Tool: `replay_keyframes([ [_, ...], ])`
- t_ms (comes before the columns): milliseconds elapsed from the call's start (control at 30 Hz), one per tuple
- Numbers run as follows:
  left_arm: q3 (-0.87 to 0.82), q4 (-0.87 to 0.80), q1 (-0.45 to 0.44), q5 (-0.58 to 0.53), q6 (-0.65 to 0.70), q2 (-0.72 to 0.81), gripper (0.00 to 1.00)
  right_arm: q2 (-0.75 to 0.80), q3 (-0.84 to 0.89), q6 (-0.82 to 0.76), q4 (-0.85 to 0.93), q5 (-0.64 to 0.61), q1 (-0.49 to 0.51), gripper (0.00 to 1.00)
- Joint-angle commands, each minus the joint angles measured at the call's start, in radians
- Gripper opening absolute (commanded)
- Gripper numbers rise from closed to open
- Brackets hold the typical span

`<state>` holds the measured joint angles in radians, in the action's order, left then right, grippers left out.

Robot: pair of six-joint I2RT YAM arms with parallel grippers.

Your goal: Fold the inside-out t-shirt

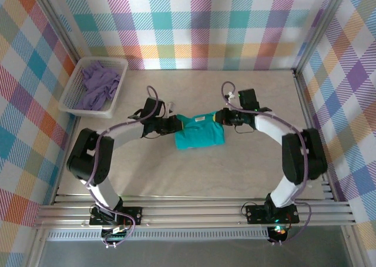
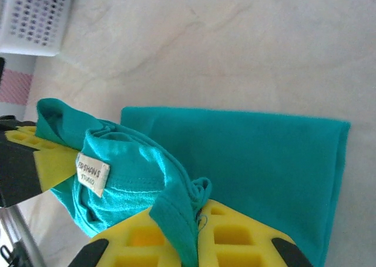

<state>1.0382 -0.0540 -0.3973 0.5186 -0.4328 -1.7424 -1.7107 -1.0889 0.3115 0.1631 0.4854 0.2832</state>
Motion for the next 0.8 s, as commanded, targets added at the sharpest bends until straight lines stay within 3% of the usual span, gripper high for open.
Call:
replay_keyframes([
  [0, 0.075, -0.053, 0.026, -0.002, 0.038, -0.094, 0.08, -0.118, -0.106, -0.051, 0.078, -0.041, 0.000, 0.05],
  [133, 0.127, -0.075, 0.030, -0.013, 0.042, -0.191, 0.13, -0.252, -0.203, -0.059, 0.151, -0.098, 0.000, 0.08],
  [300, 0.143, -0.110, 0.037, -0.054, 0.030, -0.245, 0.22, -0.339, -0.323, -0.068, 0.250, -0.148, 0.000, 0.23],
  [433, 0.146, -0.141, 0.040, -0.074, 0.039, -0.203, 0.37, -0.261, -0.350, -0.097, 0.311, -0.192, -0.002, 0.41],
  [567, 0.132, -0.181, 0.040, -0.136, 0.067, -0.114, 0.50, -0.114, -0.244, -0.109, 0.339, -0.233, -0.007, 0.52],
  [767, 0.078, -0.257, 0.040, -0.224, 0.121, 0.010, 0.72, -0.032, -0.082, -0.033, 0.285, -0.151, -0.005, 0.70],
])
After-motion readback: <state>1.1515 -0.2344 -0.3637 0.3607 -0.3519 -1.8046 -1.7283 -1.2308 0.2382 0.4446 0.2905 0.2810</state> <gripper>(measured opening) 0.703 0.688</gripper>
